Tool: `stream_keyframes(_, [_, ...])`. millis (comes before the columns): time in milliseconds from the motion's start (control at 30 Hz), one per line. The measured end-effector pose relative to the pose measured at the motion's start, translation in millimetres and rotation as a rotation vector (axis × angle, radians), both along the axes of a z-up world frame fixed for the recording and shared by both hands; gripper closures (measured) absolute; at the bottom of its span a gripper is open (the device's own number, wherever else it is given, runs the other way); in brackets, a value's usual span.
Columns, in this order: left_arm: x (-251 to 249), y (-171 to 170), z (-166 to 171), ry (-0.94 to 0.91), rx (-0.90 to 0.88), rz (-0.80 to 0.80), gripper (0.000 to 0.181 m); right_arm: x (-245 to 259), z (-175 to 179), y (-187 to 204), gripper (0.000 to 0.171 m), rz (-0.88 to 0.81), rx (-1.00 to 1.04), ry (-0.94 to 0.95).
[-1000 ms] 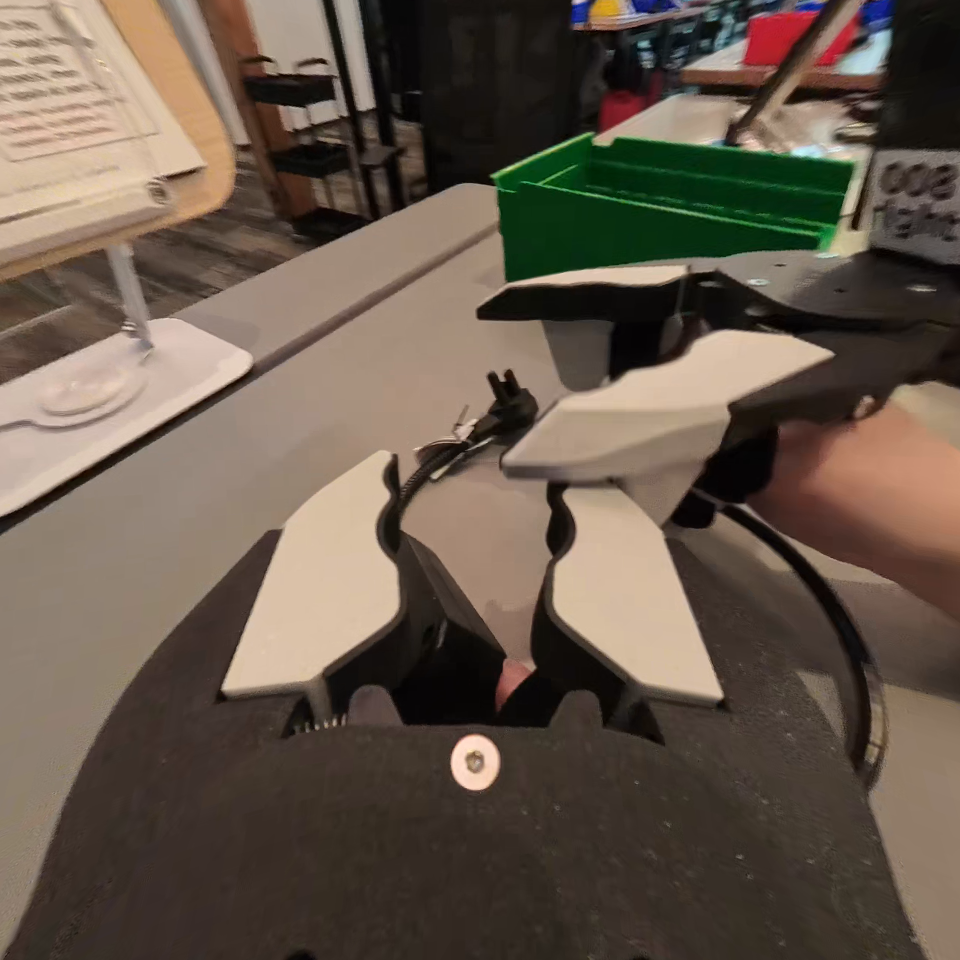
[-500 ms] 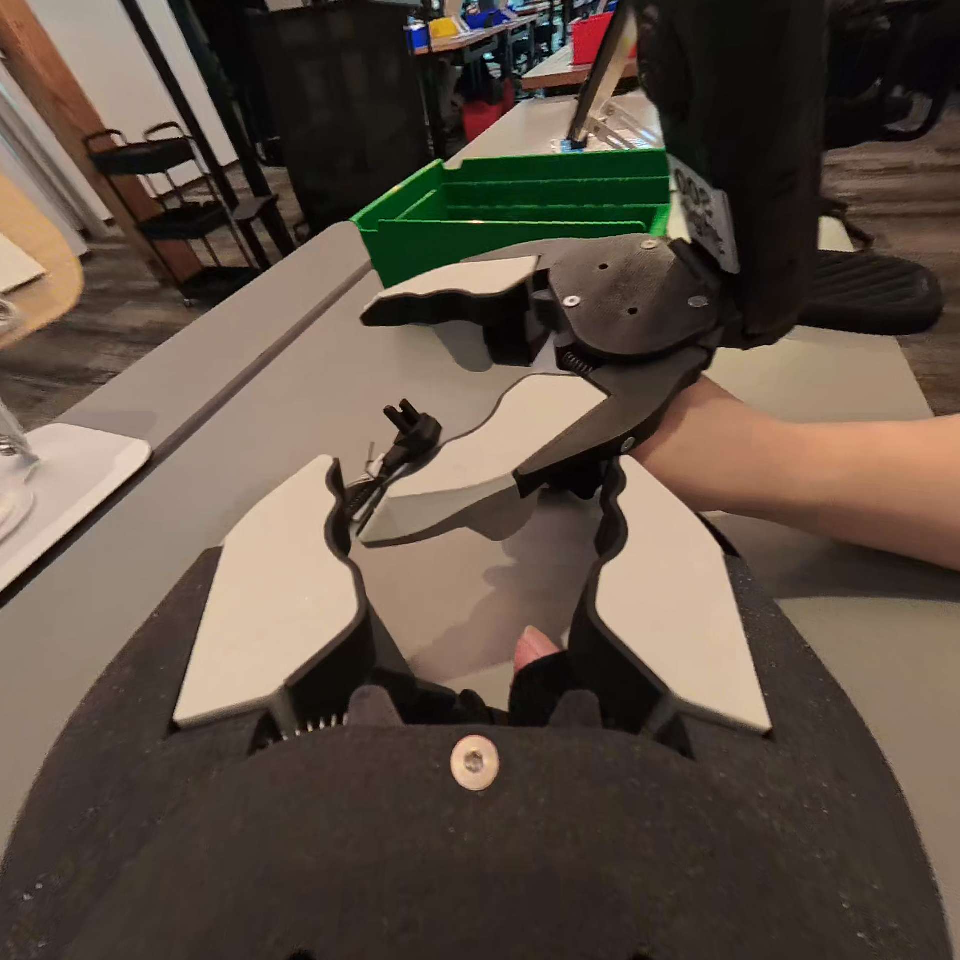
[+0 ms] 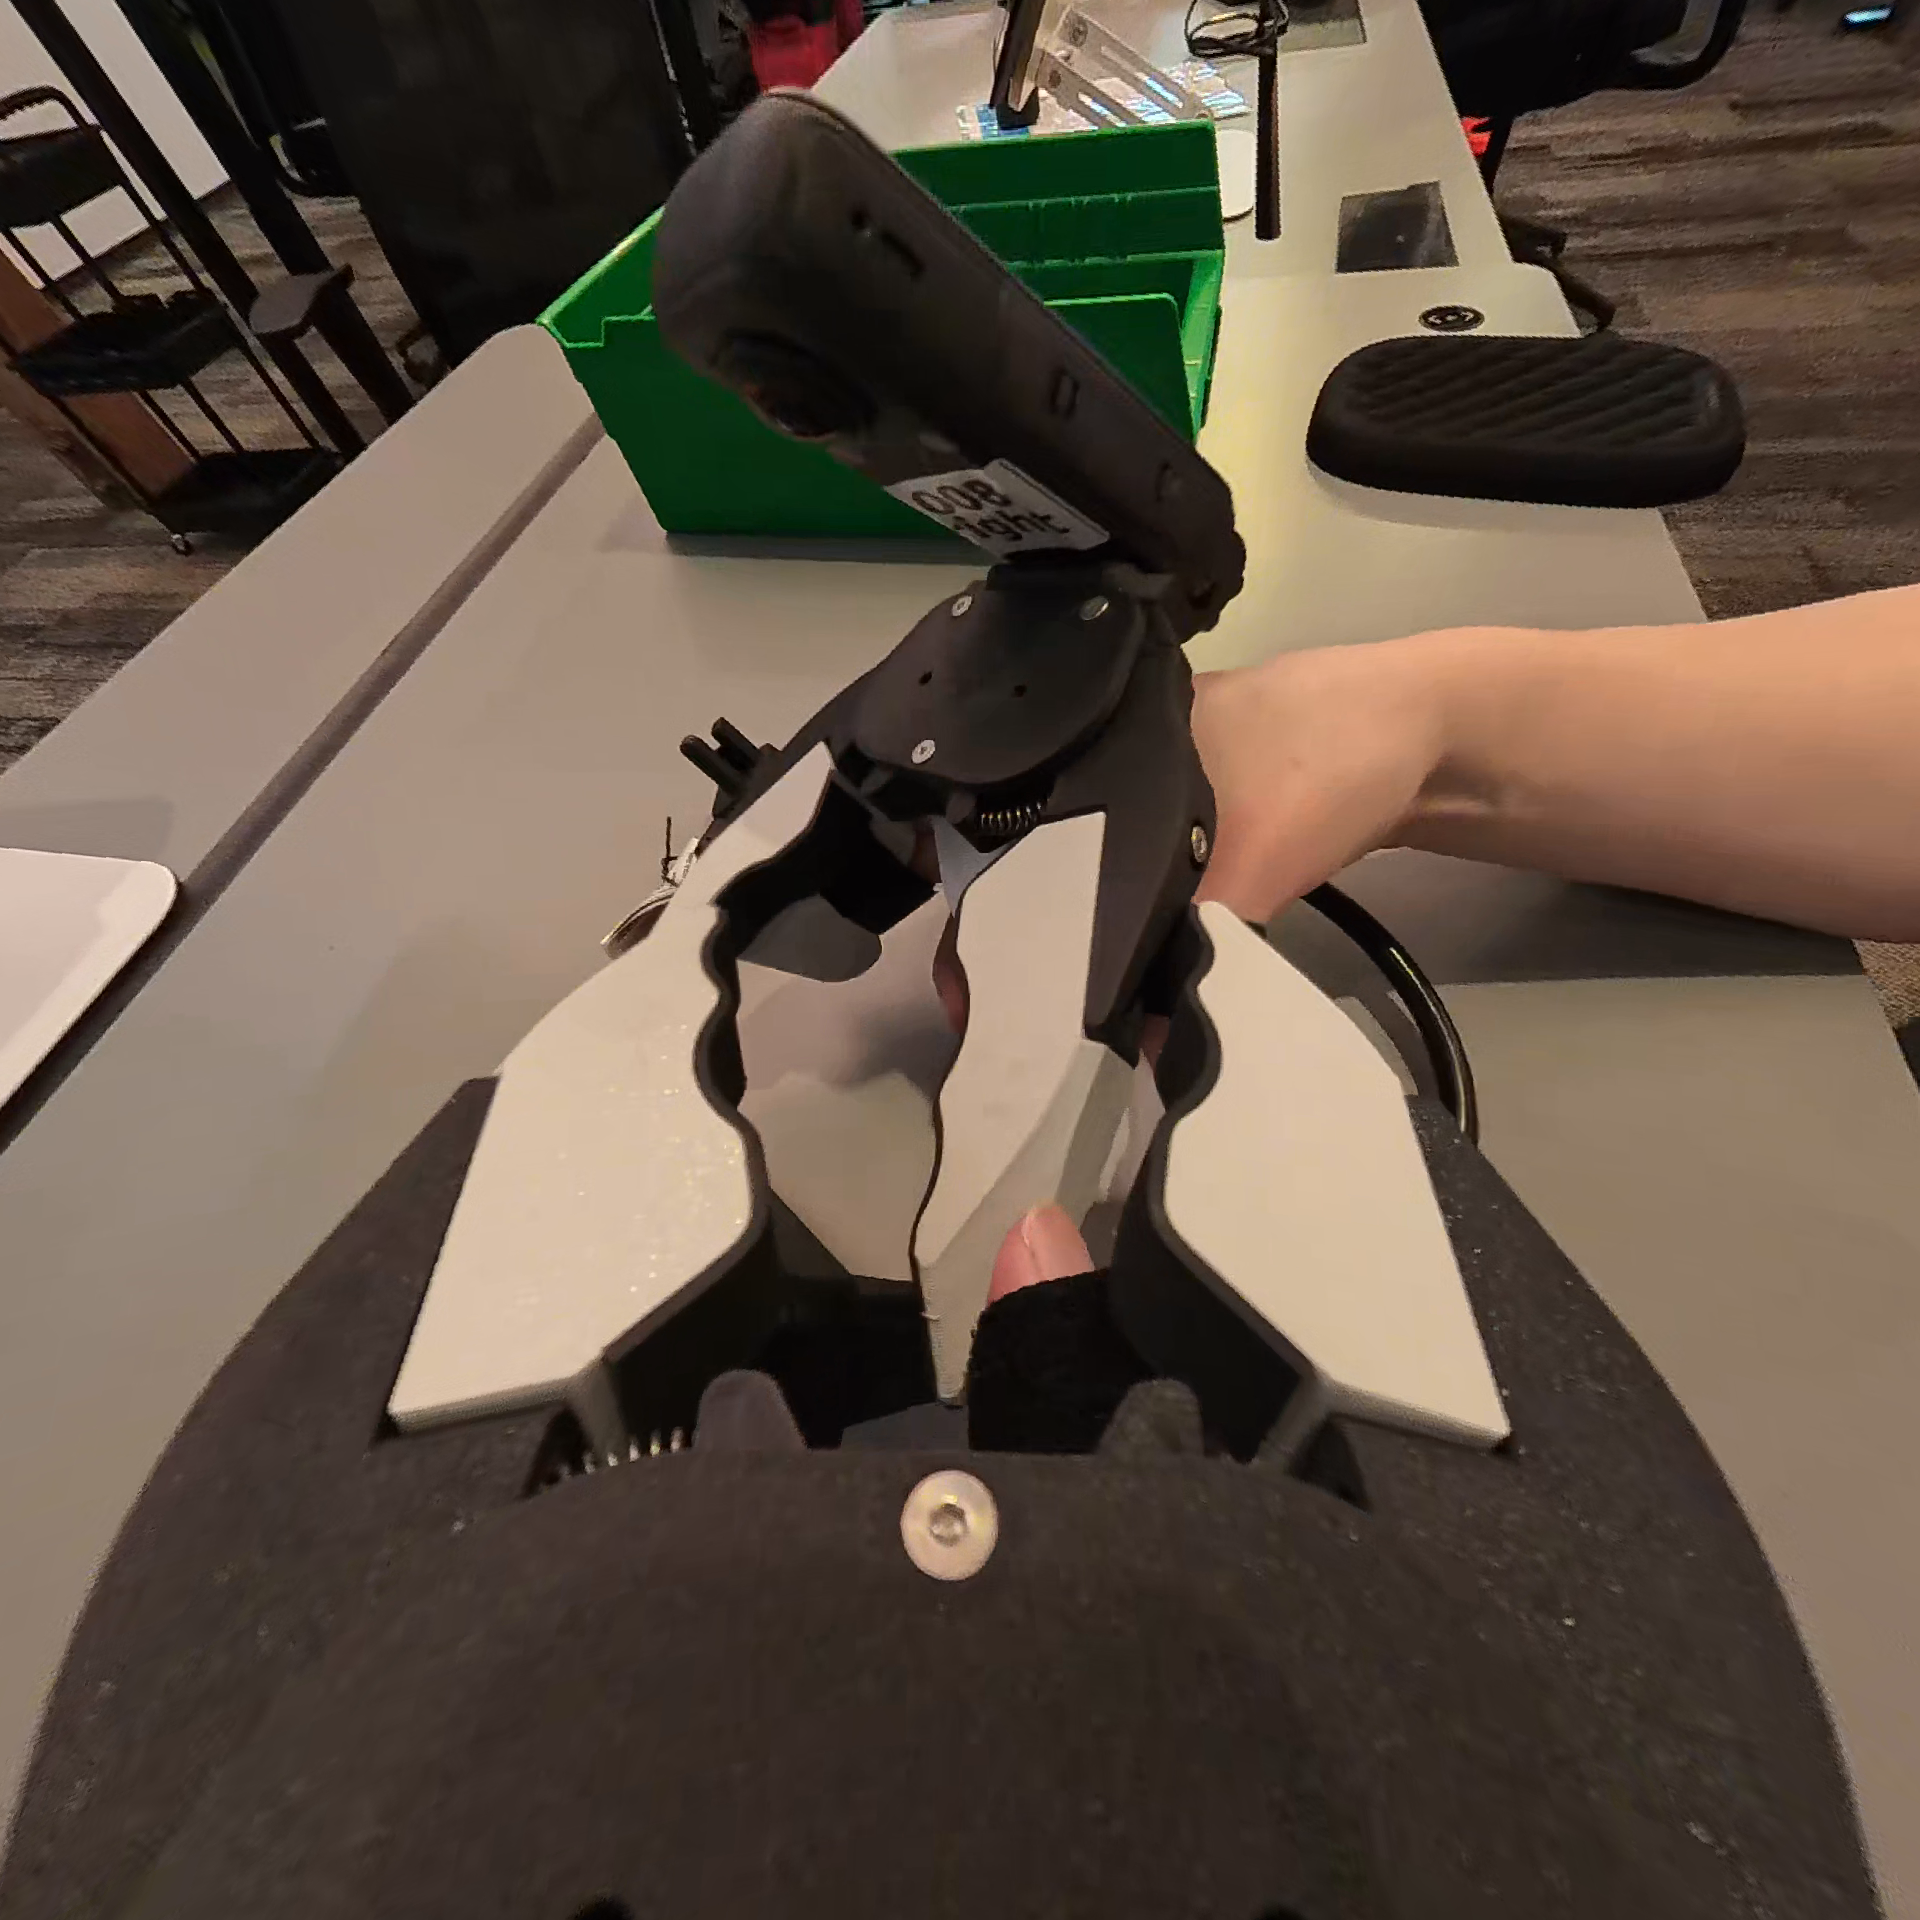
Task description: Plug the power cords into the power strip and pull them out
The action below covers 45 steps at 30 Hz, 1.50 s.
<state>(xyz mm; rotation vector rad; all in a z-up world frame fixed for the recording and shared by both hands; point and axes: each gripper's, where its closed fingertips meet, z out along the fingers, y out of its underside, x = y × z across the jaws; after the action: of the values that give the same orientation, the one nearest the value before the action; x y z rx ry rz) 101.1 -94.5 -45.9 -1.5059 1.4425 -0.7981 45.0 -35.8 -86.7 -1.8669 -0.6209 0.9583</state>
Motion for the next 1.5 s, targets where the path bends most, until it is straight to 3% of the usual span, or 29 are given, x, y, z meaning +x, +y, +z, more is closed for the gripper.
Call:
stream_keyframes(300, [1.1, 0.8, 0.3, 0.026, 0.05, 0.025, 0.113, -9.9, -6.8, -10.2, 0.035, 0.087, -0.159, 0.144])
stream_keyframes(400, [3.7, 8.5, 5.4, -0.035, 0.084, 0.077, 0.128, -6.1, -7.3, -9.5, 0.046, 0.081, -0.359, 0.278])
stream_keyframes(500, [1.7, 8.4, 9.7, -0.093, -0.014, 0.071, 0.116, 0.8, 6.4, -4.1, 0.044, 0.038, -0.42, 0.421])
stream_keyframes(600, [-1.7, 17.7, 9.9, -0.117, -0.135, 0.135, 0.105, 7.3, 4.0, 6.4, 0.046, -0.037, -0.334, 0.345])
stream_keyframes(733, [-4.4, 21.2, 23.7, -0.226, -0.228, 0.16, 0.102, 58.3, 55.9, 28.4, 0.047, -0.282, 0.026, 0.455])
stream_keyframes(800, [-0.3, 15.8, 24.8, -0.234, -0.242, 0.13, 0.094, 71.2, 78.1, 24.9, 0.046, -0.31, 0.117, 0.524])
stream_keyframes(867, [3.9, 13.2, 25.6, -0.24, -0.203, 0.122, 0.092, 64.9, 84.5, 19.7, 0.046, -0.271, 0.144, 0.529])
stream_keyframes(1000, [2.4, 9.7, 20.6, -0.181, -0.11, 0.088, 0.105, 38.2, 80.6, 10.8, 0.044, -0.18, 0.167, 0.46])
stream_keyframes(1233, [-6.7, -2.3, 22.3, -0.134, -0.184, -0.024, 0.102, 16.0, 95.9, -5.6, 0.044, -0.076, 0.264, 0.434])
stream_keyframes(1500, [-1.6, -22.1, 25.7, -0.101, -0.192, -0.108, 0.113, -0.1, 101.5, -24.8, 0.051, 0.171, 0.158, 0.698])
